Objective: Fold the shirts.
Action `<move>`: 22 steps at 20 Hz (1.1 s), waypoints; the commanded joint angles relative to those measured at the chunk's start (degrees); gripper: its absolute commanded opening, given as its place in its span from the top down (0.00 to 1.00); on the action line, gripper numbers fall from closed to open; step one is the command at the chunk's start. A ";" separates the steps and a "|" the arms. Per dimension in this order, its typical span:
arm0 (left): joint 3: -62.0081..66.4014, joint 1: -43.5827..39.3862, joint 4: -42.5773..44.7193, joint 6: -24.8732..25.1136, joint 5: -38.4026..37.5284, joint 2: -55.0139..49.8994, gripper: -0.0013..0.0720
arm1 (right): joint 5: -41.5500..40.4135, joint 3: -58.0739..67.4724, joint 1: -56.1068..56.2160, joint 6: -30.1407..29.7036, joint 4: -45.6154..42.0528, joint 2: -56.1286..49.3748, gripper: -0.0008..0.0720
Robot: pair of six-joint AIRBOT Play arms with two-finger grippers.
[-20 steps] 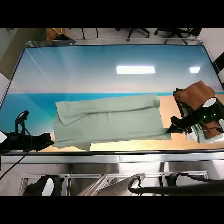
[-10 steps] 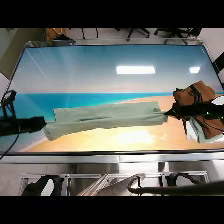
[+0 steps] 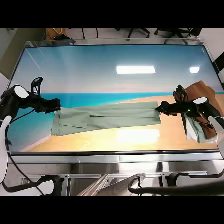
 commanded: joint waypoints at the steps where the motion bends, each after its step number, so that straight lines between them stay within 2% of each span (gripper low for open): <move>1: 6.10 -0.17 -0.13 0.96 -2.34 -6.95 0.05 | -0.17 3.91 -1.79 -1.46 -0.57 0.59 0.51; 3: 10.12 -0.17 -0.13 0.92 -6.25 -7.67 0.05 | -0.24 5.46 -2.89 -1.42 -3.72 1.51 0.26; 7: 13.70 -0.20 -0.46 0.85 -12.15 -7.39 0.05 | 2.95 5.38 -3.08 -1.03 -5.49 -1.79 0.24; 12: 13.68 -1.66 -2.51 0.50 -13.79 -4.90 0.05 | 7.78 5.38 0.50 -1.01 -4.76 -7.39 0.24; 13: 13.68 -2.32 -4.79 0.59 -13.90 -4.28 0.19 | 7.93 5.38 1.44 -1.01 -4.42 -8.20 0.25; 14: 13.68 -3.19 -6.86 1.18 -13.86 -3.87 0.40 | 8.00 5.38 2.32 -1.03 -3.65 -8.92 0.33; 15: 13.70 -4.37 -8.48 1.18 -13.55 -3.69 0.62 | 8.02 5.38 3.10 -1.07 -2.43 -9.44 0.58; 16: 13.68 -5.97 -9.86 1.18 -13.25 -3.76 0.85 | 8.33 5.40 3.61 -1.99 -1.16 -9.66 0.75; 17: 13.68 -7.80 -9.86 1.18 -12.81 -4.04 0.94 | 8.79 5.42 3.87 -3.08 0.63 -9.64 0.89; 18: 13.68 -9.84 -9.84 1.14 -12.28 -4.50 0.94 | 9.33 5.46 3.85 -3.98 2.64 -9.44 0.97; 22: 13.68 -21.33 -9.86 0.83 -6.21 -8.85 0.96 | 15.91 8.50 2.16 -4.13 5.11 -5.88 0.97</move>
